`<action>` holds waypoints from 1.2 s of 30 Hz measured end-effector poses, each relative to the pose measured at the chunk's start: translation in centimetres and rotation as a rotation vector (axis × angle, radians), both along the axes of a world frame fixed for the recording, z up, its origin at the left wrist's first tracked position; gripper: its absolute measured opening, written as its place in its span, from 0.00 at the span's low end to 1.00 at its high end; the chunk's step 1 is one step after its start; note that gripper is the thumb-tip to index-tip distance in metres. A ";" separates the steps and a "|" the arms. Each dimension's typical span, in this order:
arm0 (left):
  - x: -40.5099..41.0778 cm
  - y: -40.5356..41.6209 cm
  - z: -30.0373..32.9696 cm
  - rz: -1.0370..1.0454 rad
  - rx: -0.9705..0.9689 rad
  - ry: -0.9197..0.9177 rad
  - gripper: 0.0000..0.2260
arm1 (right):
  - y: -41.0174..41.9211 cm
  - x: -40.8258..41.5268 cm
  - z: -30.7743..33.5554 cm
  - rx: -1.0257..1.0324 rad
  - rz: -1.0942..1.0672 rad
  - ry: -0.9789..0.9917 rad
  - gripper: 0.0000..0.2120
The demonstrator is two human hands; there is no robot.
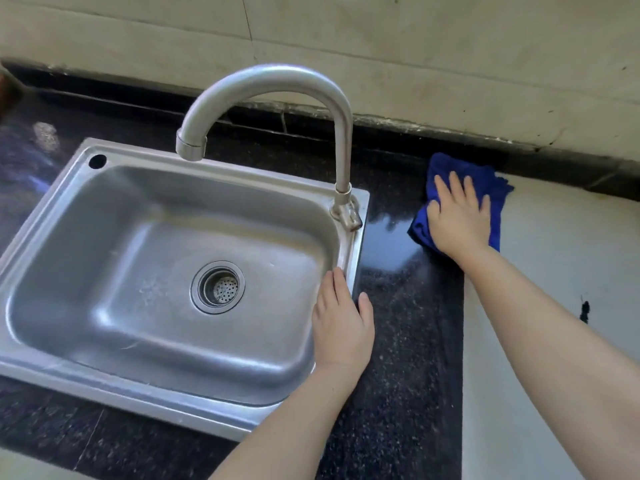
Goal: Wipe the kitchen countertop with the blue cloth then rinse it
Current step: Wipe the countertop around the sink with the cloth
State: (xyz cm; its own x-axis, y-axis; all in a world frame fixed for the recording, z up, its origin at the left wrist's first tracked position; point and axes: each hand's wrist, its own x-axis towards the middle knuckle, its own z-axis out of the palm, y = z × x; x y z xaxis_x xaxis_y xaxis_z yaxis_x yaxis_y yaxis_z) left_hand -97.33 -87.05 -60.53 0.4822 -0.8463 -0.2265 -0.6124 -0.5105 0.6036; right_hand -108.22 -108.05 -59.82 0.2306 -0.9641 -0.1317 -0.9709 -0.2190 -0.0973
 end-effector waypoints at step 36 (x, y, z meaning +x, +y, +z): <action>0.2 0.0 0.5 0.044 -0.027 0.137 0.26 | 4.4 0.8 -0.3 0.036 0.147 0.016 0.26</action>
